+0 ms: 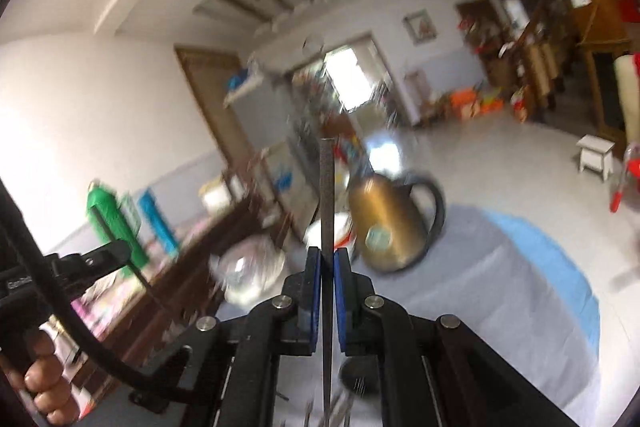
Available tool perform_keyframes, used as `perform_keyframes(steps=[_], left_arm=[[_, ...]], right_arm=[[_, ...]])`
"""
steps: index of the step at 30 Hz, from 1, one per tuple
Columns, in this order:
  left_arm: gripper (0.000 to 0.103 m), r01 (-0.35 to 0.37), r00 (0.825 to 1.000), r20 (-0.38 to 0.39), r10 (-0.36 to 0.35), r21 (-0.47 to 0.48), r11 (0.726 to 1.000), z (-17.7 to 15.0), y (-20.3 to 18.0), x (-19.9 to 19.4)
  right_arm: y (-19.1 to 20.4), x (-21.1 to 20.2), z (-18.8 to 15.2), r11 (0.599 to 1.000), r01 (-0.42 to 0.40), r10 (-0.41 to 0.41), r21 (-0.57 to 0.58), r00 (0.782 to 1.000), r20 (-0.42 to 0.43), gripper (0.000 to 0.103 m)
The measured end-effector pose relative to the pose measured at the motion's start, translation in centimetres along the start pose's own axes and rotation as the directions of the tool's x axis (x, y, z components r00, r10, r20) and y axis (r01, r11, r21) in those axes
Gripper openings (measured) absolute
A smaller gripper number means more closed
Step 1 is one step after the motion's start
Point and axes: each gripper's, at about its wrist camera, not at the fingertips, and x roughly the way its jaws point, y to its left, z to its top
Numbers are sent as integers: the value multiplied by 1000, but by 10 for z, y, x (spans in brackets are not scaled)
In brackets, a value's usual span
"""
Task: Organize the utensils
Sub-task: 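Lift the held chopsticks with both tools and carry them over the grey cup, then open both tools to drop the chopsticks into the grey cup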
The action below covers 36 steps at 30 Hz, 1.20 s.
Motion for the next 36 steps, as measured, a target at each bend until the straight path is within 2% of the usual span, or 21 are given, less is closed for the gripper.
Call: perform_keyframes(steps=[3,6,10,12,14,17,18,19,20,21,22,23,25,28,31,32,34,35,36], left_arm=[[6,11,1000,13,-11,3,1000,-1,-13,22],[6,6,1000,-6,-6,11,1000,-16,-22,51],[6,0,995,-104,-1,-11,1000,-48,-19,88],[6,-19,984,-180,19,2,1000,-68,-16,110],[6,-33,972,-232,35,14,999,-81,-12,119],[7,-32,963,-266,33,9,999,-90,-4,112],[8,-31,964,-262,32,8,999,-91,0,106],[14,-31,965,-260,33,12,999,-92,3,100],[29,-31,965,-260,34,14,999,-93,7,94],[38,-34,965,-260,36,12,999,-94,12,87],[48,-40,966,-254,40,5,999,-96,18,80],[49,-47,969,-242,44,-4,999,-98,27,69],[49,-60,967,-250,55,-14,998,-104,42,54],[49,-106,956,-276,94,-27,994,-116,68,39],[49,-176,929,-335,155,-35,984,-138,98,29],[49,-192,916,-365,165,-39,981,-148,107,28],[49,-234,884,-427,190,-52,971,-171,123,29],[49,-242,873,-451,187,-67,968,-181,129,30],[49,-244,866,-467,180,-79,967,-188,133,29]], right_arm=[[-6,11,4,999,47,-47,-10,998,43,7],[-13,27,-1,996,88,-86,-30,996,36,7],[-25,46,-19,996,89,-90,-21,995,-52,7],[-32,53,-28,996,85,-87,-16,991,-101,7],[-40,55,-35,997,78,-77,1,986,-151,7],[-50,56,-44,998,37,-24,50,974,-227,11],[-53,56,-46,997,25,-7,69,970,-245,12],[-57,54,-49,996,14,9,86,966,-259,13],[-61,52,-53,994,4,25,106,962,-272,13],[-64,49,-55,992,-10,45,127,959,-279,16],[-66,45,-58,989,-21,61,145,958,-280,26],[-68,40,-60,986,-28,72,162,958,-276,33],[-70,30,-65,983,-40,86,180,963,-256,71],[-65,6,-72,987,-50,83,151,972,-221,71],[-59,-17,-78,990,-63,88,129,976,-197,69],[-56,-22,-83,990,-77,101,121,973,-209,67],[-50,-26,-93,988,-98,126,119,957,-262,52],[-47,-23,-101,988,-104,135,117,944,-301,48],[-42,-16,-114,989,-104,136,107,923,-360,39]])
